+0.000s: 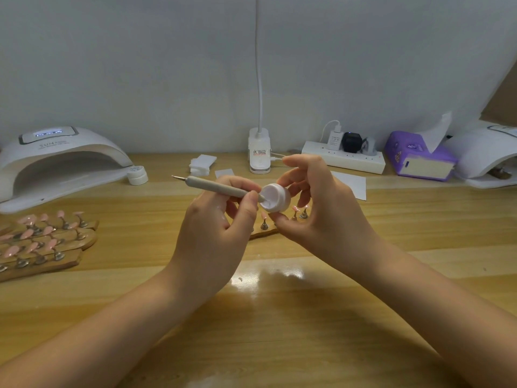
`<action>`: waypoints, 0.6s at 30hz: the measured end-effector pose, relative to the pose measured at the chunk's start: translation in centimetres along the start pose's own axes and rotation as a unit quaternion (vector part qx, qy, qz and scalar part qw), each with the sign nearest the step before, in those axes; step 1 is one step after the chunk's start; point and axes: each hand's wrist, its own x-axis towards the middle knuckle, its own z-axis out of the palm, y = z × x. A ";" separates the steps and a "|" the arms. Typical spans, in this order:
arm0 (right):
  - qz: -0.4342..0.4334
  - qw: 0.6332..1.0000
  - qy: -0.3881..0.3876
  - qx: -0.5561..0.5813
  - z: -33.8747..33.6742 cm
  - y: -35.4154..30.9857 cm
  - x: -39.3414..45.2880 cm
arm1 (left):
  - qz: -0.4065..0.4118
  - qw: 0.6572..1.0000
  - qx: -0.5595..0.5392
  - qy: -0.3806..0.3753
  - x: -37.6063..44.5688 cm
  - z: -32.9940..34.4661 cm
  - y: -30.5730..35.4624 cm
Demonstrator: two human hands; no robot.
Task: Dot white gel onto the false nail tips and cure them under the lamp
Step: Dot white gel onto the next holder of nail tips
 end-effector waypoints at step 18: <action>0.039 0.997 0.002 0.064 -0.5 -0.6 0.1 | -0.218 0.950 -0.211 0.075 1.0 -0.2 -0.8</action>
